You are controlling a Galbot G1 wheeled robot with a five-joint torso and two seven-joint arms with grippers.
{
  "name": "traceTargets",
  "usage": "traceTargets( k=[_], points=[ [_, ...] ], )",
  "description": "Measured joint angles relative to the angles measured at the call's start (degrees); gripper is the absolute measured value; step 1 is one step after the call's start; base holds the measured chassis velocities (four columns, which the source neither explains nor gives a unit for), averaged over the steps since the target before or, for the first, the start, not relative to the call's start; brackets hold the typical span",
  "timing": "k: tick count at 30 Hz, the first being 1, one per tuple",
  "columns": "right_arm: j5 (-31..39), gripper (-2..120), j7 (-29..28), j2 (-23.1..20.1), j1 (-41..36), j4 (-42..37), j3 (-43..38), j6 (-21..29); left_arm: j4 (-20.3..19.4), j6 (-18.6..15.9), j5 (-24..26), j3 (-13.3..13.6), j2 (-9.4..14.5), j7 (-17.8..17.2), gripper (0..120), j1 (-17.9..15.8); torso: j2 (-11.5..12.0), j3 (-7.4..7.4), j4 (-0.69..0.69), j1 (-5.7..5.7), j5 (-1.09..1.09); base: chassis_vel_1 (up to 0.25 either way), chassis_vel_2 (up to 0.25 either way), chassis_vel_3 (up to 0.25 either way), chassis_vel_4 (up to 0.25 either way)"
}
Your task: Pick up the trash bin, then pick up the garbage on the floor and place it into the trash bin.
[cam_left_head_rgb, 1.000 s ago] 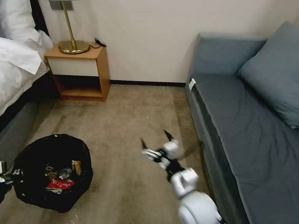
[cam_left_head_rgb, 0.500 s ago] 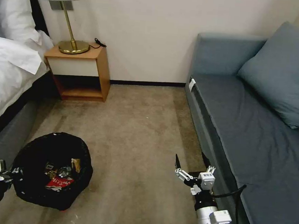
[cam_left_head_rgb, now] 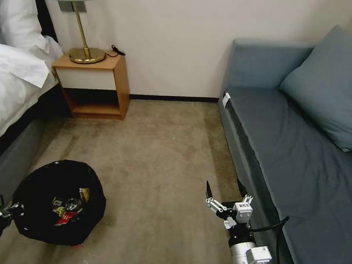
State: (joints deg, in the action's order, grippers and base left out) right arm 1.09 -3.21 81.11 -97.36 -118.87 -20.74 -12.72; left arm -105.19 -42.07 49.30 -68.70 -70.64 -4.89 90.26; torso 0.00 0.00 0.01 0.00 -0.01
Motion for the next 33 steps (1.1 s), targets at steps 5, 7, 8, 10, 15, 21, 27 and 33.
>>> traceTargets(
  k=[5,7,8,10,15,21,27,33],
  points=[
    [0.05,100,0.0,-0.02,0.06,0.03,0.08,0.07,2.85,0.24,0.0,0.81,0.05,-0.51,3,-1.28,0.0,0.0,0.0,0.0,0.0,0.0,0.0,0.0,0.0],
    [0.06,100,0.0,-0.02,0.09,0.03,0.1,0.09,3.33,0.3,0.06,0.81,0.05,-0.72,3,-1.55,0.0,0.0,-0.01,0.0,0.02,0.0,0.0,0.0,0.0],
    [0.06,100,0.0,-0.02,0.09,0.03,0.1,0.09,3.33,0.3,0.06,0.81,0.05,-0.72,3,-1.55,0.0,0.0,-0.01,0.0,0.02,0.0,0.0,0.0,0.0],
    [0.07,100,0.0,-0.03,0.11,0.04,0.11,0.11,3.5,0.33,0.2,0.67,0.05,-0.93,3,-1.56,0.0,0.0,0.0,0.0,0.02,0.0,0.0,0.0,0.0],
    [0.09,100,0.0,-0.04,0.13,0.06,0.14,0.15,3.27,0.47,0.08,-0.13,0.04,-1.21,19,-1.33,0.0,0.0,-0.01,-0.01,0.02,0.0,0.0,0.0,0.0],
    [0.12,100,-0.02,-0.04,0.15,0.06,0.17,0.19,0.98,2.63,-2.96,-1.19,-0.23,-1.21,43,0.46,0.0,0.0,-0.01,0.0,0.01,0.0,0.0,0.0,0.0],
    [0.12,100,-0.03,-0.05,0.15,0.06,0.18,0.2,-3.25,6.23,-4.68,-1.78,-1.22,0.15,62,2.68,0.0,0.0,0.0,0.0,0.02,0.0,0.0,0.0,0.0],
    [0.12,100,-0.05,-0.05,0.17,0.06,0.21,0.21,-8.35,23.74,-10.45,1.46,-2.66,6.45,85,5.91,0.0,0.0,-0.01,0.0,0.03,0.0,0.0,0.0,0.0]
  ],
)
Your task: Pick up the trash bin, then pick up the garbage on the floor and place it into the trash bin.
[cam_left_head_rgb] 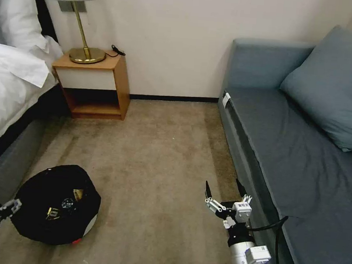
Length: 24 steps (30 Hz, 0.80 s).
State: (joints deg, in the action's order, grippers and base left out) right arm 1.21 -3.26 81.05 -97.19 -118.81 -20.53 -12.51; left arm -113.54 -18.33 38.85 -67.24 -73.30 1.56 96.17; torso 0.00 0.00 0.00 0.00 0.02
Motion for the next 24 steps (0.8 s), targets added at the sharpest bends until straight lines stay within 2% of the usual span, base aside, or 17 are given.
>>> traceTargets(
  k=[2,3,4,5,6,8,9,11,12,14,16,17,20,24],
  points=[
    [0.0,100,-0.01,0.0,0.01,0.0,0.0,0.0,-3.17,7.39,-2.01,3.15,-0.93,2.67,94,1.96,0.0,0.0,-0.01,0.0,-0.03,0.0,0.0,0.0,0.0],
    [0.0,100,-0.01,-0.01,-0.01,0.0,0.0,0.0,-4.82,9.85,-2.82,4.14,-1.5,3.72,97,2.86,0.0,0.0,-0.01,0.0,-0.02,0.0,0.0,0.0,0.0],
    [0.0,100,-0.01,0.0,0.0,0.0,0.01,0.0,-6.54,11.92,-3.68,5.1,-2.29,4.63,98,3.7,0.0,0.0,-0.01,0.0,0.01,0.0,0.0,0.0,0.0],
    [0.0,100,-0.01,0.0,0.0,0.0,0.01,0.0,-6.54,11.92,-3.68,5.1,-2.29,4.63,98,3.7,0.0,0.0,-0.01,0.0,0.01,0.0,0.0,0.0,0.0],
    [0.0,100,-0.02,0.0,0.0,0.0,0.0,0.0,-7.86,13.46,-4.67,5.8,-3.03,5.13,100,4.35,0.0,0.0,0.0,0.0,0.0,0.0,0.0,0.0,0.0],
    [0.0,100,-0.03,0.0,0.0,0.0,0.01,0.0,-10.42,16.78,-8.23,7.29,-5.07,5.78,100,5.59,0.0,0.0,0.0,0.0,0.01,0.0,0.0,0.0,0.0],
    [0.0,100,-0.03,0.0,0.0,0.0,0.01,0.0,-10.42,16.78,-8.23,7.29,-5.07,5.78,100,5.59,0.0,0.0,0.0,0.0,0.01,0.0,0.0,0.0,0.0],
    [0.01,100,-0.03,0.0,0.01,0.0,0.01,0.01,-11.95,19.82,-12.43,10.54,-6.98,6.04,100,6.9,0.0,0.0,0.0,0.0,-0.02,0.0,0.0,0.0,0.0],
    [0.01,100,-0.03,0.0,0.01,0.0,0.01,0.01,-11.95,19.82,-12.43,10.54,-6.98,6.04,100,6.9,0.0,0.0,0.0,0.0,-0.02,0.0,0.0,0.0,0.0],
    [0.0,100,-0.04,0.0,0.01,0.0,0.01,0.0,-12.64,22.18,-15.0,14.14,-7.62,6.03,100,7.92,0.0,0.0,0.0,0.0,0.0,0.0,0.0,0.0,0.0],
    [0.0,100,-0.04,0.0,0.01,0.01,0.01,0.01,-12.64,23.62,-16.89,16.62,-7.83,5.8,100,8.4,0.0,0.0,0.0,0.0,-0.01,0.0,0.0,0.0,0.0],
    [0.0,100,-0.04,0.0,0.01,0.01,0.01,0.01,-12.64,23.62,-16.89,16.62,-7.83,5.8,100,8.4,0.0,0.0,0.0,0.0,-0.01,0.0,0.0,0.0,0.0],
    [0.01,100,-0.04,0.0,0.0,0.01,0.01,0.01,-12.16,24.68,-19.36,18.88,-7.86,5.82,100,8.94,0.0,0.0,0.0,0.0,-0.02,0.0,0.0,0.0,0.0],
    [0.0,100,-0.04,0.0,0.0,0.01,0.01,0.01,-12.0,24.72,-19.59,19.04,-7.85,5.82,100,8.97,0.0,0.0,0.0,0.0,-0.02,0.0,0.0,0.0,0.0]
  ],
)
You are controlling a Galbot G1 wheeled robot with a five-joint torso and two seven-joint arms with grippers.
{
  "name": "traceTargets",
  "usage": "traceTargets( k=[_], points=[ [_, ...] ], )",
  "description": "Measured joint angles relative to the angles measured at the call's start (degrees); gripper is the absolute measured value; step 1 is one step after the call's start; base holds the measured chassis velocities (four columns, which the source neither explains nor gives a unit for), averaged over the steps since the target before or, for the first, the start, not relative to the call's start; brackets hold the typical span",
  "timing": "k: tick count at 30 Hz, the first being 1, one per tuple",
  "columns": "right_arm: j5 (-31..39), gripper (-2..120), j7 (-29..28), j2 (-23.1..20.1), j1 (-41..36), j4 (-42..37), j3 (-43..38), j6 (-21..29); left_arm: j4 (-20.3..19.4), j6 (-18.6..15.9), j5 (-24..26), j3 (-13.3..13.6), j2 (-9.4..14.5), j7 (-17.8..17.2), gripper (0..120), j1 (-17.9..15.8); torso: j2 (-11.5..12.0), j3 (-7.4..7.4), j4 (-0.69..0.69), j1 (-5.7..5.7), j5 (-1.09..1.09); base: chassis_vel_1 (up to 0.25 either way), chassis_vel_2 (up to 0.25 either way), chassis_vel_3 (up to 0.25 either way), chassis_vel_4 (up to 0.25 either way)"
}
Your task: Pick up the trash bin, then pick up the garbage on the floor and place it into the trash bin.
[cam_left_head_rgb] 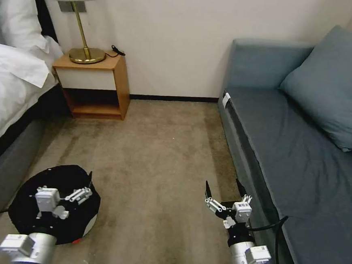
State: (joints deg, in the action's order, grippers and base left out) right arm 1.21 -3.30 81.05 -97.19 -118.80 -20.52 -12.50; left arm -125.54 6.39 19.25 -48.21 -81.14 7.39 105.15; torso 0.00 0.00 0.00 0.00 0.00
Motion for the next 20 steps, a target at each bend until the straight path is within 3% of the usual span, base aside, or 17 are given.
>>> traceTargets(
  k=[20],
  points=[
    [0.0,100,0.0,0.0,0.0,0.0,0.0,0.0,0.22,-0.45,0.33,-0.29,0.11,-0.05,100,-0.12,0.0,0.0,0.0,0.0,0.0,0.0,0.0,0.0,0.0]
  ],
)
